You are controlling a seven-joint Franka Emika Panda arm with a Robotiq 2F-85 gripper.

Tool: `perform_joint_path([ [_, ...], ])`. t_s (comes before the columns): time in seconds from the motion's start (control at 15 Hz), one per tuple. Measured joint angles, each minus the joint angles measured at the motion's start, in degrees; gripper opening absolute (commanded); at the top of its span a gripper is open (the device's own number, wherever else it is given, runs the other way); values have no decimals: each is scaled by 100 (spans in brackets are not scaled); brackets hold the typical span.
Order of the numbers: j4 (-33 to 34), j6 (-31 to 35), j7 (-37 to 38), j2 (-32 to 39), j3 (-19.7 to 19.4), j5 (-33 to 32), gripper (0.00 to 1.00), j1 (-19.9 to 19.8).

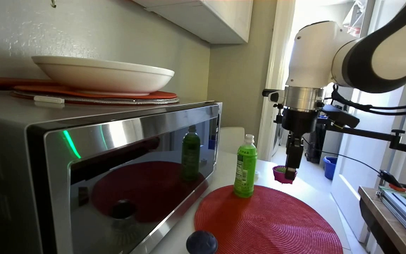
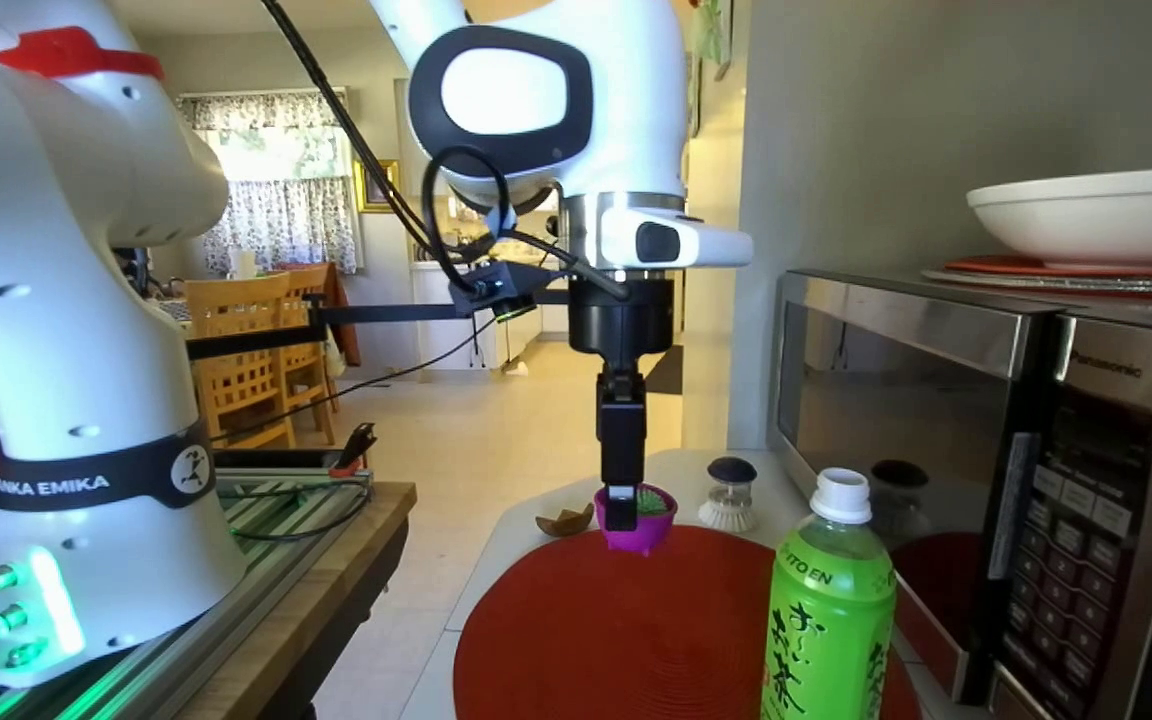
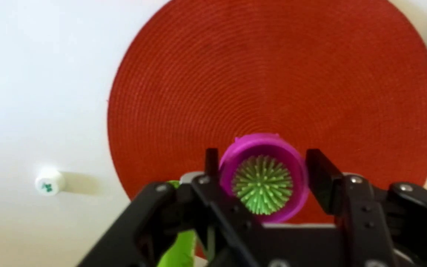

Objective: Pick up the purple cup from the left side of the table and put it on the right side

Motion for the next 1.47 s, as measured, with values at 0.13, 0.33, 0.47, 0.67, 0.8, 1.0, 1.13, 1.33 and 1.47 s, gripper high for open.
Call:
perform_joint_path([
  [0.13,0,4,-326,19,-211,0,35,-266],
  [0.33,-3,83,-635,120,-466,-19,35,-584],
  [0.47,-7,194,-771,223,-616,-39,35,-760],
  [0.67,-19,503,-810,457,-814,-184,35,-998],
  [0.8,-30,732,-810,642,-938,-287,35,-1128],
  [1.0,-41,1217,-810,962,-1162,-499,35,-1277],
  [1.13,-41,1521,-810,1163,-1333,-609,35,-1327],
  [1.33,-41,1885,-838,1394,-1574,-652,35,-1361],
  [1.47,-41,2065,-893,1511,-1690,-652,35,-1365],
])
